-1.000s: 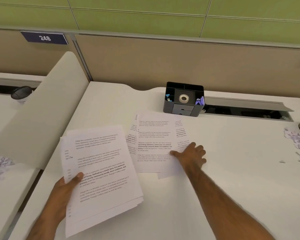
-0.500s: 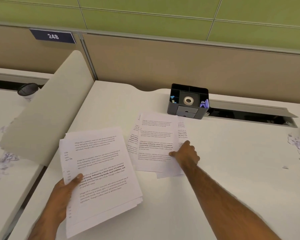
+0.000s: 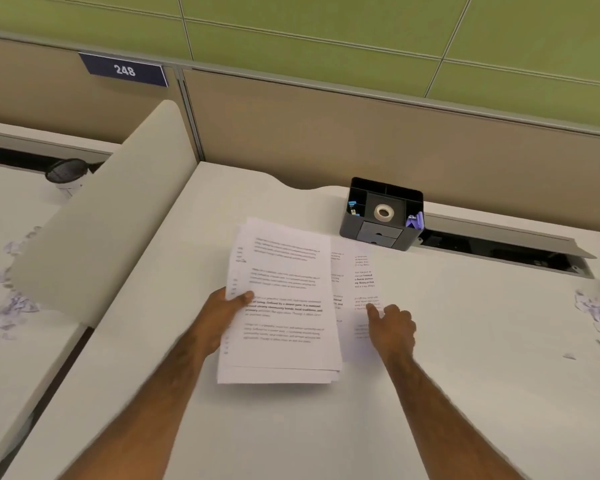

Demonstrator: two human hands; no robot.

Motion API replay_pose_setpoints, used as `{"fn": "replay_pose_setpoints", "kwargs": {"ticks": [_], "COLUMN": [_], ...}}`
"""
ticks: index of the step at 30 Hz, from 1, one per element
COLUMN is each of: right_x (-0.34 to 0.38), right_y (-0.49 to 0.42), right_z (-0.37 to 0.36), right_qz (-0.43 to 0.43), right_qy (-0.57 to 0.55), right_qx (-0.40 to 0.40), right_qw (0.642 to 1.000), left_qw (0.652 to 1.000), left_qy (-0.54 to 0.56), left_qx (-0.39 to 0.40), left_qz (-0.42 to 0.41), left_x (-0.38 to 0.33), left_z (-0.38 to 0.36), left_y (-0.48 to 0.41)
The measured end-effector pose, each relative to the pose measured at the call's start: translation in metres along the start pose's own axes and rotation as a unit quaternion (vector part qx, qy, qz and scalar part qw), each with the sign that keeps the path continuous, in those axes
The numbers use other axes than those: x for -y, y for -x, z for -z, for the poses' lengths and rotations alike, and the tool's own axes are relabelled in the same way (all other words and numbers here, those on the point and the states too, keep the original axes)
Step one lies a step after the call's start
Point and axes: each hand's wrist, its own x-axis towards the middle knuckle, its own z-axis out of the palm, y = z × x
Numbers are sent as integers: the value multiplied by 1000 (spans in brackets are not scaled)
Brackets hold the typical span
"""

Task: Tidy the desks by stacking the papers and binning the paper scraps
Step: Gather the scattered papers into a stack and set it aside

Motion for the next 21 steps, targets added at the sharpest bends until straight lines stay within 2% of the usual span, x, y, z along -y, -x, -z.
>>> {"fn": "replay_pose_setpoints", "kwargs": {"ticks": [4, 6, 10, 12, 14, 16, 21], "right_x": [-5, -5, -3, -3, -1, 1, 6], "right_y": [-3, -3, -3, -4, -3, -2, -2], "right_z": [2, 3, 2, -1, -4, -8, -15], "right_qz": [18, 26, 39, 39, 40, 48, 55], "right_qy": [-2, 6, 30, 46, 71, 92, 93], "right_qx": [13, 13, 18, 27, 29, 24, 34], "right_qw": [1000, 1000, 999, 998, 996, 994, 994], "left_qw": [995, 977, 878, 841, 822, 811, 826], "left_qy": [-96, -201, -436, -502, -537, -557, -540], "left_qx": [-25, -66, -184, -194, -183, -179, -161], "left_qz": [-10, -29, -64, -57, -38, -24, -14], "left_x": [1, 4, 9, 10, 12, 14, 10], "left_z": [-24, -32, -46, -58, -70, -78, -85], "left_y": [-36, -50, -60, -57, -53, -52, -54]}}
